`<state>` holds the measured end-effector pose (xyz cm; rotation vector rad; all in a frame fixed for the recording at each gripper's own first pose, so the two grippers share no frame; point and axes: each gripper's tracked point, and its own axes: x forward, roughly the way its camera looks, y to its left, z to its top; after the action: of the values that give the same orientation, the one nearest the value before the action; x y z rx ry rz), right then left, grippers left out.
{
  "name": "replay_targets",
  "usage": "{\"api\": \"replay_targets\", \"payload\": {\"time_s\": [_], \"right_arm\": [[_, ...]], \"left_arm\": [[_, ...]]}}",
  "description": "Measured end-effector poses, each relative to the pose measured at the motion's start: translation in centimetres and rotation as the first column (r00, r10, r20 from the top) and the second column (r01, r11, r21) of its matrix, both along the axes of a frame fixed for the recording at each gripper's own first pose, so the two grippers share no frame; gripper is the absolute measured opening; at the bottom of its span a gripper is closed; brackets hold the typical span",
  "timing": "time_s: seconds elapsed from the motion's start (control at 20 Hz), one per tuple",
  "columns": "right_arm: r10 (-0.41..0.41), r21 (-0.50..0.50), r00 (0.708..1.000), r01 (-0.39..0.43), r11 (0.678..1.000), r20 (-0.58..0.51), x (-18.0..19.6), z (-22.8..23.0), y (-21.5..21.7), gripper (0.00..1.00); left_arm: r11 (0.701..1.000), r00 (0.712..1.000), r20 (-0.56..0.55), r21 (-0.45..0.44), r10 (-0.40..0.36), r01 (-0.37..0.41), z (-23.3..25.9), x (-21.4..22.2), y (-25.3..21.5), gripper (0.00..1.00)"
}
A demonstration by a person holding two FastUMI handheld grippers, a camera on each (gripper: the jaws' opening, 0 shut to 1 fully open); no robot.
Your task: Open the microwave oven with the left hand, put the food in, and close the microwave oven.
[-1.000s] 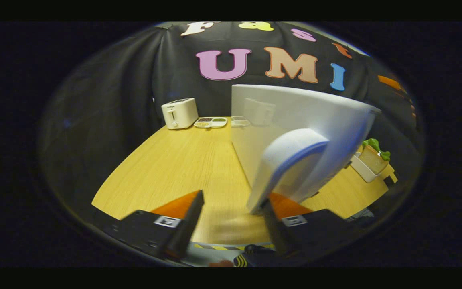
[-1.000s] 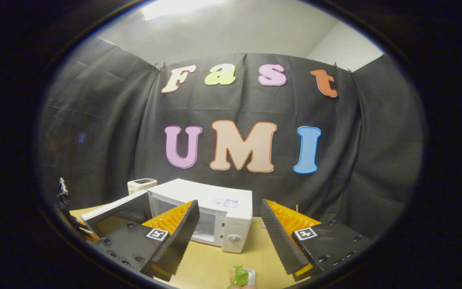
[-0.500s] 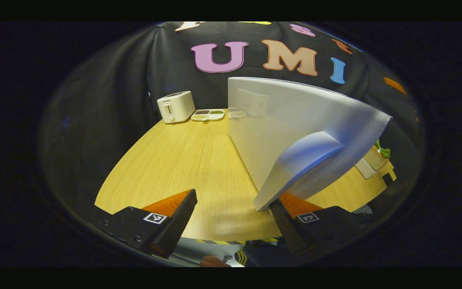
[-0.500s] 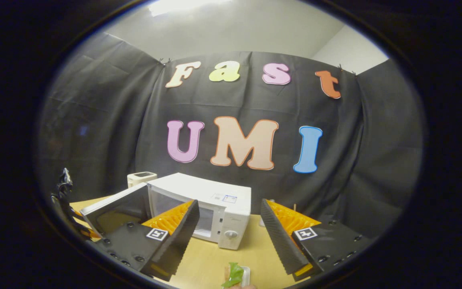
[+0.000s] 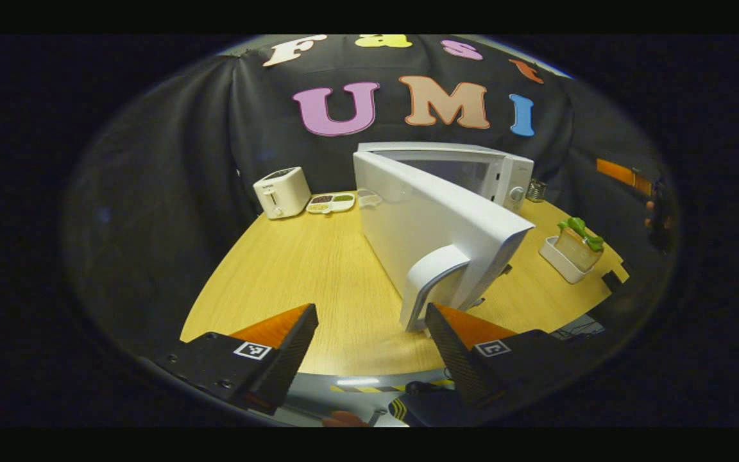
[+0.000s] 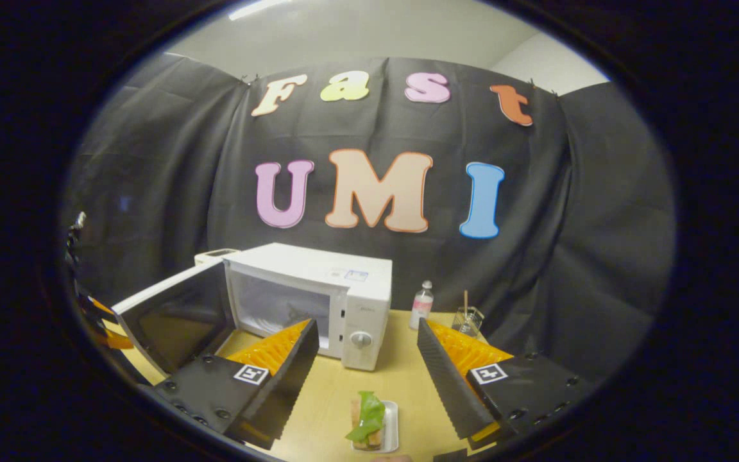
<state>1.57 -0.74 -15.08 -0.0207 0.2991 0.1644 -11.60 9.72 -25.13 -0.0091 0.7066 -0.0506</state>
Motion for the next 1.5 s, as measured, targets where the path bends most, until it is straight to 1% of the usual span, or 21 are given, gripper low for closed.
{"api": "replay_targets", "payload": {"time_s": [0.05, 0.1, 0.15, 0.2, 0.35, 0.55, 0.6, 0.65, 0.75, 0.9, 1.0, 1.1, 1.15, 1.2, 1.3, 1.4, 1.45, 1.5], "right_arm": [[-0.002, 0.01, 0.999, 0.002, 1.0, -0.035, -0.4, -1.3, 0.1, 0.98], [-0.003, 0.016, 0.998, 0.005, 1.0, -0.067, -0.8, -2.7, 0.2, 0.97], [-0.004, 0.013, 0.996, 0.006, 1.0, -0.091, -1.1, -3.8, 0.2, 0.97], [-0.01, 0.002, 0.993, 0.01, 1.0, -0.114, -1.6, -5.0, 0.0, 0.97], [-0.023, -0.034, 0.983, 0.017, 0.999, -0.183, -3.0, -8.7, -1.1, 0.98], [-0.023, -0.05, 0.968, 0.011, 0.999, -0.25, -4.4, -12.5, -1.7, 0.98], [-0.019, -0.051, 0.962, 0.005, 0.999, -0.271, -4.8, -13.5, -1.8, 0.98], [-0.017, -0.055, 0.957, 0.001, 0.998, -0.289, -5.2, -14.3, -1.7, 0.98], [-0.011, -0.068, 0.948, -0.011, 0.998, -0.319, -5.9, -15.8, -1.8, 0.98], [-0.01, -0.079, 0.934, -0.019, 0.997, -0.358, -6.9, -17.9, -1.9, 0.98], [-0.013, -0.086, 0.927, -0.021, 0.996, -0.375, -7.3, -18.6, -2.2, 0.99], [-0.019, -0.096, 0.922, -0.02, 0.995, -0.386, -7.4, -19.3, -2.4, 0.98], [-0.024, -0.097, 0.919, -0.016, 0.995, -0.394, -7.4, -19.9, -2.4, 0.9], [-0.025, -0.093, 0.914, -0.014, 0.996, -0.405, -7.4, -20.3, -2.4, 0.87], [-0.024, -0.096, 0.91, -0.018, 0.995, -0.415, -7.5, -20.8, -2.2, 0.87], [-0.016, -0.096, 0.903, -0.028, 0.995, -0.429, -7.8, -21.3, -2.1, 0.68], [-0.009, -0.09, 0.898, -0.034, 0.995, -0.439, -8.0, -21.6, -1.8, 0.59], [-0.008, -0.09, 0.897, -0.036, 0.995, -0.443, -8.1, -21.8, -1.7, 0.6]], "left_arm": [[1.0, 1.0, -0.005, 0.005, -0.002, 0.002, 0.3, -0.6, -0.2, 0.99], [1.0, 1.0, -0.003, 0.009, -0.007, 0.008, 0.9, -0.9, -0.6, 0.96], [1.0, 1.0, 0.005, 0.014, -0.012, 0.012, 1.5, -1.1, -0.8, 0.99], [1.0, 1.0, 0.023, 0.018, -0.014, 0.014, 2.3, -1.0, -1.1, 0.99], [0.999, 0.997, 0.072, 0.029, -0.021, 0.019, 4.7, -0.3, -1.9, 0.99], [1.0, 0.987, 0.162, 0.019, -0.005, 0.002, 8.0, 1.8, -2.2, 0.98], [1.0, 0.992, 0.128, 0.019, -0.007, 0.005, 7.7, 1.8, -2.6, 1.0], [1.0, 0.988, 0.156, 0.022, -0.004, 0.001, 8.7, 1.8, -2.7, 0.98], [0.999, 0.981, 0.192, 0.033, -0.029, 0.023, 10.1, 2.2, -3.3, 0.98], [0.997, 0.975, 0.213, 0.056, -0.061, 0.05, 11.1, 2.1, -4.1, 0.98], [0.998, 0.968, 0.246, 0.053, -0.056, 0.045, 12.2, 2.4, -4.4, 0.98], [0.999, 0.962, 0.272, 0.03, -0.026, 0.018, 13.1, 2.9, -4.5, 0.98], [1.0, 0.957, 0.289, 0.008, -0.006, 0.004, 13.5, 3.3, -4.5, 1.0], [1.0, 0.953, 0.302, -0.012, 0.015, -0.013, 14.0, 3.6, -4.5, 0.98], [0.999, 0.945, 0.324, -0.032, 0.045, -0.036, 14.9, 4.0, -4.2, 0.98], [0.996, 0.929, 0.359, -0.046, 0.085, -0.074, 16.3, 4.6, -3.4, 0.98], [0.994, 0.919, 0.38, -0.073, 0.106, -0.085, 17.5, 4.9, -3.5, 0.98], [0.99, 0.906, 0.403, -0.106, 0.128, -0.093, 18.7, 5.3, -3.5, 0.98]]}}
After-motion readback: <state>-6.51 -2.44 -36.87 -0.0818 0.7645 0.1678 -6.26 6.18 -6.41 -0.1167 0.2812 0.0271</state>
